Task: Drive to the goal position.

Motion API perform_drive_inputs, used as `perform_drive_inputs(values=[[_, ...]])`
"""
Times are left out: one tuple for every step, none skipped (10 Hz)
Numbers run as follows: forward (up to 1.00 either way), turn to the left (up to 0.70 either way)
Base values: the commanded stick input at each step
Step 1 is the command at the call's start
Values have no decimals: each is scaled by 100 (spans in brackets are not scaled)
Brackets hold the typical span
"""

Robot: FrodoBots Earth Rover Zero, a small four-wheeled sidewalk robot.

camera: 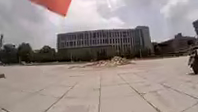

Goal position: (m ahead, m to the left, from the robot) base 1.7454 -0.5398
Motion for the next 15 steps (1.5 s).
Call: perform_drive_inputs(values=[[70, 3], [70, 2], [70, 0], [70, 0], [70, 0], [70, 0], [70, 2], [70, 3], [70, 4], [70, 1], [70, 2], [70, 4], [70, 7], [70, 10], [70, 13]])
